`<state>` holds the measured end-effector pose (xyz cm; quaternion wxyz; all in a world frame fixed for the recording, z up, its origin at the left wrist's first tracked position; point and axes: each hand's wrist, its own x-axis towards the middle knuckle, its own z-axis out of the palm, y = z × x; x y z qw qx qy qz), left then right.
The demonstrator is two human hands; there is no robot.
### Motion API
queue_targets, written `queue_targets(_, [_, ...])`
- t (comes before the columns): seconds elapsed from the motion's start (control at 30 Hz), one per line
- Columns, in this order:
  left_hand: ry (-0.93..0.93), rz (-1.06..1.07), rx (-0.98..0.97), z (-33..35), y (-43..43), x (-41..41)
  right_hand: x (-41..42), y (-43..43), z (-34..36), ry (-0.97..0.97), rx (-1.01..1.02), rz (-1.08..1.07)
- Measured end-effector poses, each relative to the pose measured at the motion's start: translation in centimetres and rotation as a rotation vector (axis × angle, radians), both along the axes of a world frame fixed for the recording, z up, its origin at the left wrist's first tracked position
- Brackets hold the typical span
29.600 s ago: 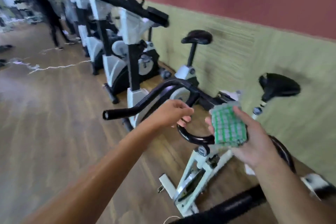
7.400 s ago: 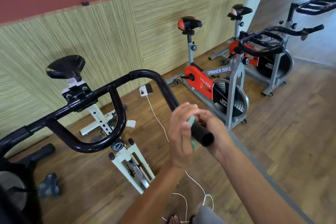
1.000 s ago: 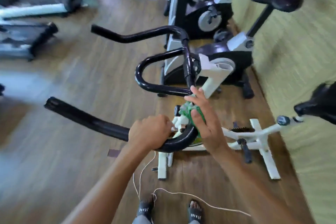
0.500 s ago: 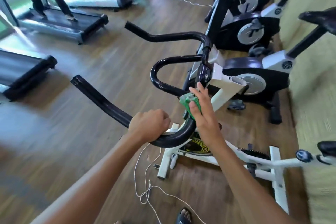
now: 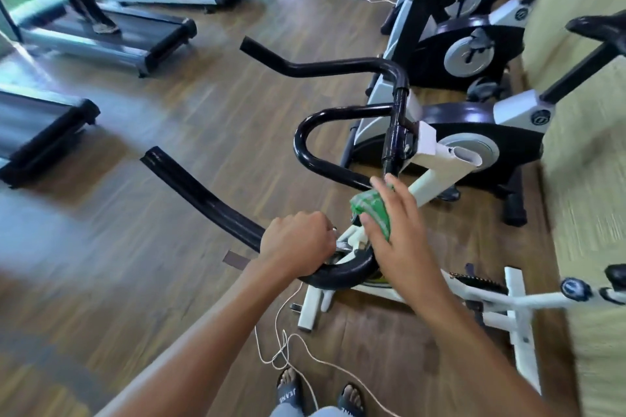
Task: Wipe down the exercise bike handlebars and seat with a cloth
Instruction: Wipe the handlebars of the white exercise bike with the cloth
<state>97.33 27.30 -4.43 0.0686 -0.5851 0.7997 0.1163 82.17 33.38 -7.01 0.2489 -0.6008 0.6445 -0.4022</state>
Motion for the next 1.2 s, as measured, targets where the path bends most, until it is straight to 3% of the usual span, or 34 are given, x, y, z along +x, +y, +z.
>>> queue_targets(0.1, [0.434, 0.116, -0.025, 0.5, -0.5, 1.5, -1.6, -1.2, 2.1, 0.052, 0.031, -0.151])
queue_targets(0.17, [0.657, 0.179, -0.315, 0.8, -0.9, 3.9, -2.7, -1.1, 3.2, 0.092, -0.013, -0.119])
queue_targets(0.27, [0.76, 0.399, -0.841, 1.8, -2.1, 8.5, -2.6, -1.1, 3.2, 0.298, 0.06, 0.135])
queue_targets(0.33, [0.812, 0.552, -0.944, 2.3, -3.6, 11.3, -2.1, -1.3, 1.8, 0.401, 0.102, 0.228])
queue_targets(0.5, [1.325, 0.785, -0.615, 2.0, -7.6, 13.8, -0.8, 1.8, -0.1, 0.336, -0.04, 0.184])
queue_targets(0.63, [1.61, 0.763, -0.516, 1.6, -8.6, 14.5, -0.5, 0.8, 1.2, 0.362, -0.105, 0.069])
queue_targets(0.73, [1.813, 0.759, -0.307, 1.6, -8.6, 15.3, 0.8, 0.8, 4.1, 0.329, -0.177, 0.072])
queue_targets(0.83, [1.883, 0.709, -0.139, 1.3, -8.4, 16.2, 4.2, 3.3, 3.4, 0.551, -0.142, 0.207])
queue_targets(0.9, [1.921, 0.692, -0.069, 1.0, -8.3, 16.7, 5.7, 4.6, 1.1, 0.797, -0.129, 0.195])
queue_targets(0.97, [1.934, 0.692, -0.024, 0.9, -8.2, 17.1, 6.2, 5.3, -0.6, 0.925, -0.125, 0.176])
queue_targets(1.1, [1.938, 0.702, 0.0, 1.2, -7.9, 16.6, 8.8, 4.6, -1.0, 0.953, -0.147, 0.149])
queue_targets(1.2, [1.818, 0.727, -0.046, 1.4, -7.5, 16.7, 13.7, 0.6, -1.0, 0.962, -0.207, 0.145])
